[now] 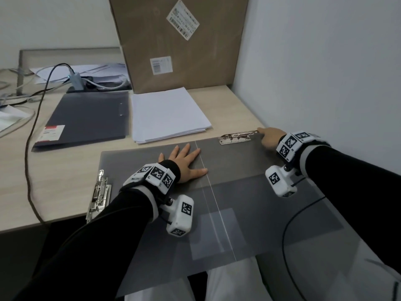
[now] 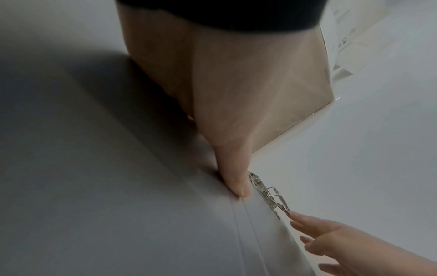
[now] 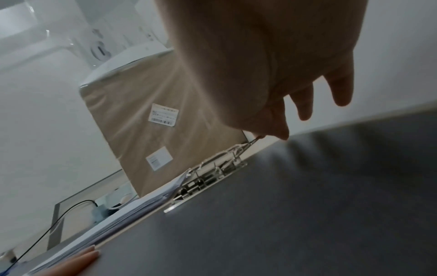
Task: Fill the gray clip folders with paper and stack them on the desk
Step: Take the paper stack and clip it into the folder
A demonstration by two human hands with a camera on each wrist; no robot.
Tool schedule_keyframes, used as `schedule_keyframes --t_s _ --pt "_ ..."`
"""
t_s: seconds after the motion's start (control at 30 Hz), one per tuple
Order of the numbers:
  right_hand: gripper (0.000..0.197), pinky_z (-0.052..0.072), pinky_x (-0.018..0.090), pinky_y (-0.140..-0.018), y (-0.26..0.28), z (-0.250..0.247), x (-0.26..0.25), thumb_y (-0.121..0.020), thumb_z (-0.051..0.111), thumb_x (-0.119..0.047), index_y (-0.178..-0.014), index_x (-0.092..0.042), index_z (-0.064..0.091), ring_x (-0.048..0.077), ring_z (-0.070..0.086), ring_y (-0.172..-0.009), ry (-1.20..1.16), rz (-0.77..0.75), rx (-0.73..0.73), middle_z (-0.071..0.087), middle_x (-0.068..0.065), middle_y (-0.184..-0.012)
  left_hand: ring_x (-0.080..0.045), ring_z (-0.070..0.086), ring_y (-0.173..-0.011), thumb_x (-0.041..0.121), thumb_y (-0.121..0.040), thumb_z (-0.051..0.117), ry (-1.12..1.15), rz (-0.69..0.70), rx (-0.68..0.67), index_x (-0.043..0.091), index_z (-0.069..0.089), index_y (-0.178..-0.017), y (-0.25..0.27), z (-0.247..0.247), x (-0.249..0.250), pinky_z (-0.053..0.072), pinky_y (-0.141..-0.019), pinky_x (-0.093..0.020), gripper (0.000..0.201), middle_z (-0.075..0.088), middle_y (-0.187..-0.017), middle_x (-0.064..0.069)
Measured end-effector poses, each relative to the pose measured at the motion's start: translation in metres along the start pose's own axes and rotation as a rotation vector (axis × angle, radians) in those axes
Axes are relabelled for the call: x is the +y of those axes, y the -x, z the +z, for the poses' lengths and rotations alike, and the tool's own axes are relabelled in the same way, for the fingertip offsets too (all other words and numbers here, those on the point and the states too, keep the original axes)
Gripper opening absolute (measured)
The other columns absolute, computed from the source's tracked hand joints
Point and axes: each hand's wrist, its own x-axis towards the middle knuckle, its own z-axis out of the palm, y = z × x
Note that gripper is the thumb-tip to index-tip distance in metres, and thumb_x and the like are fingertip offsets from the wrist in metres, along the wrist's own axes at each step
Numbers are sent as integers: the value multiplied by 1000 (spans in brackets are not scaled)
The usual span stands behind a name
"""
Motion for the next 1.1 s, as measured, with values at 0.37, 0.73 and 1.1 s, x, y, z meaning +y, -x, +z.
schedule_keyframes --t_s 0.37,0.73,1.1 --pt "50 30 34 -110 3 -5 -15 -92 38 -2 -142 -4 37 32 37 -136 -288 -47 108 39 17 -148 -18 -5 -150 70 -79 45 145 -56 91 45 13 -147 -9 -3 -5 -3 -116 -56 79 -1 -161 13" --pt "40 40 33 -102 -39 -26 -120 -84 59 -6 -124 -3 58 27 52 -123 -493 -256 103 57 12 -132 -26 47 -130 14 -90 51 834 -284 498 9 46 -136 -31 -65 -69 36 -110 -33 46 48 -142 -11" --pt "45 41 32 -95 -92 -8 -158 -89 58 -11 -130 3 48 31 50 -120 -534 -130 -85 53 15 -130 -32 43 -132 23 -91 49 758 -457 370 5 27 -144 -72 -66 -91 36 -106 -37 60 42 -145 -15"
